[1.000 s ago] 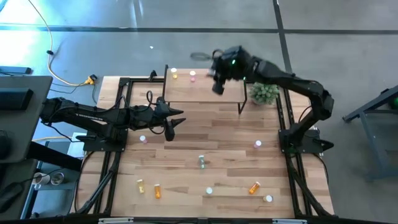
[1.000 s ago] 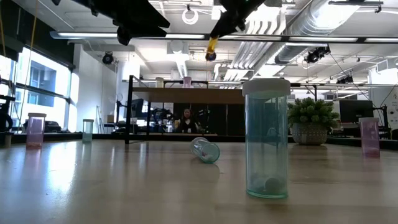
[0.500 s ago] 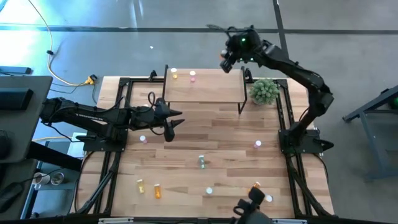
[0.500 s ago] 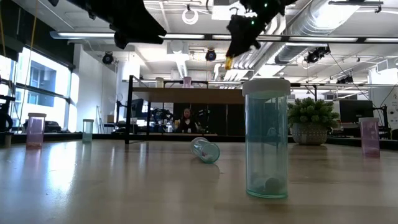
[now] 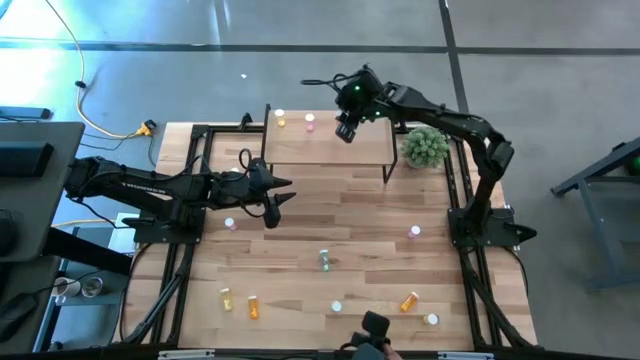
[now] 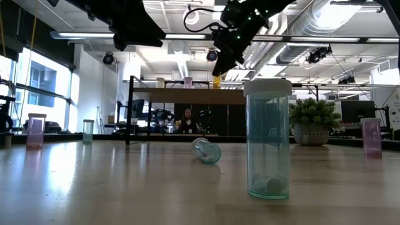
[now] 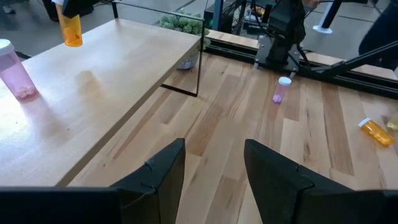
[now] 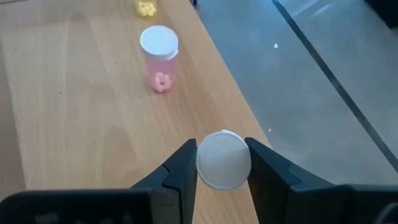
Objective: Pick and place medicine bottles onto shelf by color
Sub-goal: Put the top orange pill bottle on the shelf
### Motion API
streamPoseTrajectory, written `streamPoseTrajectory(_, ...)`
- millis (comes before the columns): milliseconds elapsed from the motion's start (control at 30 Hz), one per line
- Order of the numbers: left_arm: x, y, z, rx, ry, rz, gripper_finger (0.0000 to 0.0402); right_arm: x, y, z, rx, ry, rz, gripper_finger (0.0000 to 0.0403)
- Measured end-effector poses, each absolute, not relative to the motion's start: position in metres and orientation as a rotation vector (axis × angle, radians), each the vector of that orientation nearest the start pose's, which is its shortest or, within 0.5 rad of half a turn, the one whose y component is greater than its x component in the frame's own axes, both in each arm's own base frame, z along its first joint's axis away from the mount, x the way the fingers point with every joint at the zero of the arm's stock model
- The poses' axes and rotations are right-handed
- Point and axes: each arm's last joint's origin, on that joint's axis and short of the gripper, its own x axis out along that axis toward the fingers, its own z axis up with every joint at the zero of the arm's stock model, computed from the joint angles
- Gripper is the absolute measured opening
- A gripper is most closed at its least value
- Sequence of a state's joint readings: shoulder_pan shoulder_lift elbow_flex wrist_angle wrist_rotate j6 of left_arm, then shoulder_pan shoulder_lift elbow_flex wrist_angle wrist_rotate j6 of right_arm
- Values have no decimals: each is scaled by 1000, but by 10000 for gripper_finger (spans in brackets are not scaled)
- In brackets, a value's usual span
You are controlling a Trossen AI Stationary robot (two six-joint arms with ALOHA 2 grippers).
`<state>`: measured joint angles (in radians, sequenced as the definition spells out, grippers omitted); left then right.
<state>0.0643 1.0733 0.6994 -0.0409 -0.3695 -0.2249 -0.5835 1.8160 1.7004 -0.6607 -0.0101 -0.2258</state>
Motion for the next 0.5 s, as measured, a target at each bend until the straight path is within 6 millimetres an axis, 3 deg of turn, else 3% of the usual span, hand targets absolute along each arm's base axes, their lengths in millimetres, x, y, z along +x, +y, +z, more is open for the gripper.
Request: streamPoseTrajectory(500, 230, 25, 264, -155, 363, 472, 157, 327, -227, 315, 97, 898, -475, 103)
